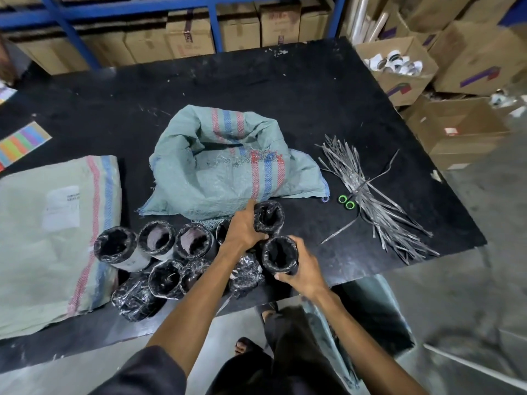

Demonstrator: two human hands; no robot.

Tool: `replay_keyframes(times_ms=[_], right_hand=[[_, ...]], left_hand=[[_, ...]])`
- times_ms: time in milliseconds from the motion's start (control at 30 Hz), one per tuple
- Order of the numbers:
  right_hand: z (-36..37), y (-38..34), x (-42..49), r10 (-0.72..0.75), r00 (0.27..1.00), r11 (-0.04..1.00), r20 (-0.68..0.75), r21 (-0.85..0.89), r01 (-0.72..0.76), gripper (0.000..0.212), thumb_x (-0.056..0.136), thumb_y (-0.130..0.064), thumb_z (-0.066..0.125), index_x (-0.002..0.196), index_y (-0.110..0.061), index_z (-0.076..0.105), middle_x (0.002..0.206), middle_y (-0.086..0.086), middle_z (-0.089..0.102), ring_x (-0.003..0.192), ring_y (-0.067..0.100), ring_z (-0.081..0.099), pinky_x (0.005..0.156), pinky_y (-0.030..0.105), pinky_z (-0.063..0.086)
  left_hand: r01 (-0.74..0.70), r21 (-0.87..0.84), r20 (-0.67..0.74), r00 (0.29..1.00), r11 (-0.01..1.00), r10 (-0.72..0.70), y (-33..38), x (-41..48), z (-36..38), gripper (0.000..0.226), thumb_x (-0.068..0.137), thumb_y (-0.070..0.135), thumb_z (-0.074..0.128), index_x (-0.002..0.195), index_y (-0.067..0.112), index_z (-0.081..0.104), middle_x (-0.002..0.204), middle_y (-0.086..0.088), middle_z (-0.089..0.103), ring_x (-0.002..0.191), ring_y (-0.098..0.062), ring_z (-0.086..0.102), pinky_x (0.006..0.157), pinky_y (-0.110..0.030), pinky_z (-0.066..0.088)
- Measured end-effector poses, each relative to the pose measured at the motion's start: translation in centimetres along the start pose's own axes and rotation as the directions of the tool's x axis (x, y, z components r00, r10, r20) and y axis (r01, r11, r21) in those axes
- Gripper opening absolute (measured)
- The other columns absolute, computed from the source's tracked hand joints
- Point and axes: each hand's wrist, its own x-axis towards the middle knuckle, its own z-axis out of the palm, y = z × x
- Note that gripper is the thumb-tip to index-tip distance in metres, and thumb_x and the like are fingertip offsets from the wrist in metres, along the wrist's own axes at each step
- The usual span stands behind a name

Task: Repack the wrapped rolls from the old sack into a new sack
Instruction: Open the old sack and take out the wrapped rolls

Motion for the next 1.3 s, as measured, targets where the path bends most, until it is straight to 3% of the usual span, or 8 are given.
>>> replay_keyframes(times_ms=[200, 333, 500, 667, 800, 967, 1200, 1300], right_hand=[[-0.5, -0.1, 0.1, 0.052, 0.997, 0.997, 0.056, -0.056, -0.049, 0.104, 0.057, -0.021, 0.096, 0.139, -0.036, 0.033, 0.131, -0.008, 0.062, 0.122, 0.011, 0.059, 0.106, 0.031, 0.048], [-2.6, -1.4, 0.8, 0.128, 0.971, 0.979, 0.200, -0.182, -0.091, 0.122, 0.063, -0.005, 0.090, 0.156, -0.034, 0.017, 0.150, 0.002, 0.046, 0.138, 0.021, 0.045, 0.115, 0.029, 0.036], [-9.3, -6.4, 4.3, 0.300, 0.908, 0.929, 0.292, -0.305, -0.209, 0.073, 0.077, -0.003, 0.083, 0.140, -0.024, 0.051, 0.125, 0.004, 0.065, 0.107, 0.015, 0.063, 0.088, 0.023, 0.054], [-13.2, -12.3, 10.1, 0.140, 0.979, 0.968, 0.146, -0.230, -0.104, 0.034, 0.087, -0.006, 0.068, 0.114, -0.026, 0.066, 0.094, -0.004, 0.073, 0.089, 0.016, 0.068, 0.070, 0.017, 0.050], [-11.4, -15.9, 15.7, -0.082, 0.996, 0.988, 0.041, -0.130, 0.087, 0.035, 0.090, 0.001, 0.054, 0.116, -0.018, 0.069, 0.103, -0.002, 0.070, 0.099, 0.019, 0.069, 0.088, 0.027, 0.054], [-5.3, -18.8, 23.8, -0.190, 0.968, 0.969, 0.164, -0.129, 0.212, 0.039, 0.095, 0.005, 0.048, 0.129, -0.006, 0.065, 0.131, 0.012, 0.064, 0.121, 0.026, 0.062, 0.105, 0.033, 0.048], [1.6, -18.1, 31.5, 0.119, 0.901, 0.993, 0.418, -0.072, -0.097, 0.068, 0.100, -0.007, 0.046, 0.159, -0.026, 0.019, 0.157, -0.001, 0.027, 0.138, 0.028, 0.044, 0.098, 0.035, 0.048], [2.6, -15.7, 32.5, 0.235, 0.925, 0.943, 0.299, -0.300, -0.143, 0.057, 0.103, -0.015, 0.051, 0.154, -0.002, 0.028, 0.166, 0.010, 0.013, 0.144, 0.029, 0.037, 0.108, 0.033, 0.041]], left_hand=[[0.012, 0.048, 0.008, 1.000, 0.999, -0.012, -0.2, -0.3, 0.5, 0.101, 0.065, 0.026, 0.094, 0.144, 0.014, 0.032, 0.126, -0.011, 0.066, 0.113, -0.027, 0.065, 0.100, -0.036, 0.051], [0.030, 0.131, 0.130, 0.990, 0.991, -0.047, 0.8, 0.3, -0.1, 0.106, 0.073, 0.003, 0.084, 0.156, 0.016, 0.019, 0.129, -0.019, 0.058, 0.110, -0.032, 0.064, 0.096, -0.034, 0.053], [0.016, 0.100, 0.193, 0.981, 0.995, -0.035, 1.1, 1.9, -6.0, 0.067, 0.082, 0.009, 0.077, 0.143, 0.015, 0.052, 0.139, -0.010, 0.058, 0.125, -0.020, 0.058, 0.102, -0.021, 0.043], [-0.025, 0.078, 0.059, 0.998, 0.997, 0.021, 0.9, 4.3, -12.9, 0.042, 0.087, 0.018, 0.073, 0.129, 0.014, 0.065, 0.119, -0.010, 0.068, 0.104, -0.017, 0.063, 0.091, -0.026, 0.050], [0.006, 0.109, -0.058, 0.998, 0.994, 0.001, 0.4, 7.6, -15.7, 0.037, 0.094, 0.020, 0.063, 0.130, 0.011, 0.064, 0.126, -0.009, 0.066, 0.119, -0.022, 0.061, 0.100, -0.033, 0.048], [0.135, 0.114, -0.043, 0.990, 0.984, -0.131, -0.7, 12.6, -15.9, 0.037, 0.098, 0.007, 0.049, 0.133, 0.006, 0.062, 0.136, -0.012, 0.061, 0.127, -0.027, 0.056, 0.102, -0.030, 0.043], [0.318, 0.292, 0.104, 0.927, 0.902, -0.360, -3.9, 15.4, -13.1, 0.039, 0.105, 0.016, 0.039, 0.139, 0.001, 0.050, 0.140, -0.021, 0.054, 0.129, -0.036, 0.052, 0.104, -0.040, 0.042], [0.338, 0.460, 0.138, 0.886, 0.821, -0.442, -5.8, 15.7, -12.3, 0.036, 0.104, 0.013, 0.040, 0.137, 0.006, 0.054, 0.138, -0.017, 0.056, 0.127, -0.034, 0.054, 0.099, -0.041, 0.046]])
